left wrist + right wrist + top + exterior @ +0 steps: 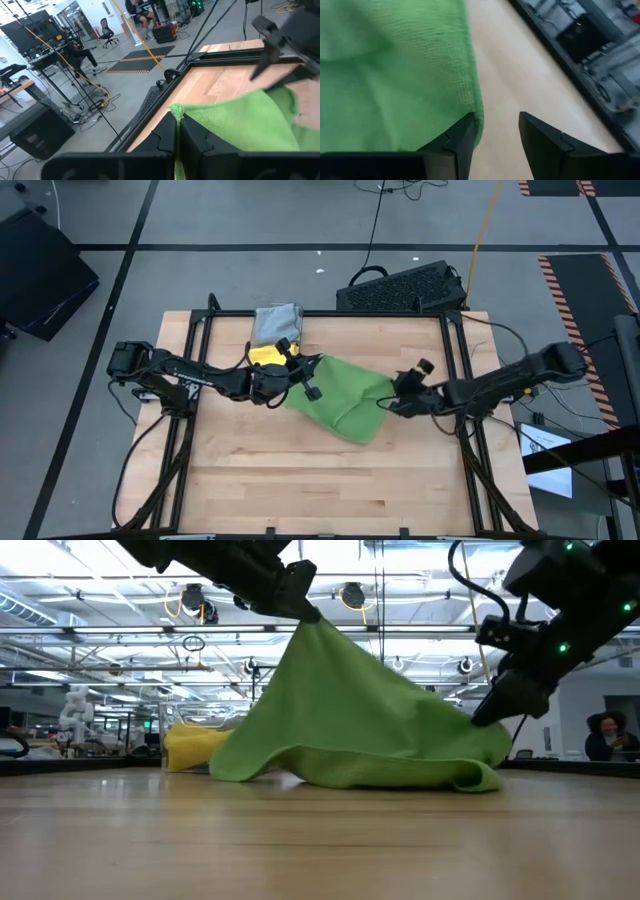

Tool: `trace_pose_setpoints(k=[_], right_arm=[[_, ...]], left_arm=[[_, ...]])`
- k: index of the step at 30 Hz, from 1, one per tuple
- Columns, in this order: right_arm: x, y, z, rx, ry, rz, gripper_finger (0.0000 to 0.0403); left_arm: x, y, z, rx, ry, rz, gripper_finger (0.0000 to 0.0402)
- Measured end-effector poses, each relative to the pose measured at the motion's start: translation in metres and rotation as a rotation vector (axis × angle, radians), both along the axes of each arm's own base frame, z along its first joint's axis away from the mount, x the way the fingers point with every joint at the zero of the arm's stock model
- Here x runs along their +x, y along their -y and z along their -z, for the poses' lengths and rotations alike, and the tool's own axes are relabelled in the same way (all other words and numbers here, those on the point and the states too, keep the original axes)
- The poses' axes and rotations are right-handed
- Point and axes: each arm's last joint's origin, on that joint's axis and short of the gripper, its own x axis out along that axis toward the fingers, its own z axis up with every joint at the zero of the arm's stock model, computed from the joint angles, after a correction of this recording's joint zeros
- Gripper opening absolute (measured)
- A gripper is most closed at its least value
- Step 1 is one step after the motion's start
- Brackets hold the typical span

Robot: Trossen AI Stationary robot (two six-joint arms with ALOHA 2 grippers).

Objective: Fold microfiber towels
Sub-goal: Fold the green towel on the table

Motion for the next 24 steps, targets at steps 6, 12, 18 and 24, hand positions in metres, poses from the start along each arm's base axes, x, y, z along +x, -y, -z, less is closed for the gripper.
trace_pose_setpoints(k=[6,12,18,24], right_arm=[[-0.018,0.012,-0.013,-0.008,-0.022,0.05,0.0145],[-0.024,0.012,-0.024,0.122,0.004,-0.08,0.0145],[-0.042,0.013,-0.025,0.317,0.042,0.021,0.0145],[-0.04,0.003,-0.026,0.482,0.143,0.04,0.0146]], left_arm=[[0.0,0.0,0.0,-0.002,0.005,-0.001,0.0006],[0.0,-0.001,0.0,-0.003,0.007,-0.004,0.0004],[0.0,-0.001,0.0,-0.005,0.008,-0.005,0.0009],[0.0,-0.003,0.0,-0.007,0.005,-0.01,0.0009]])
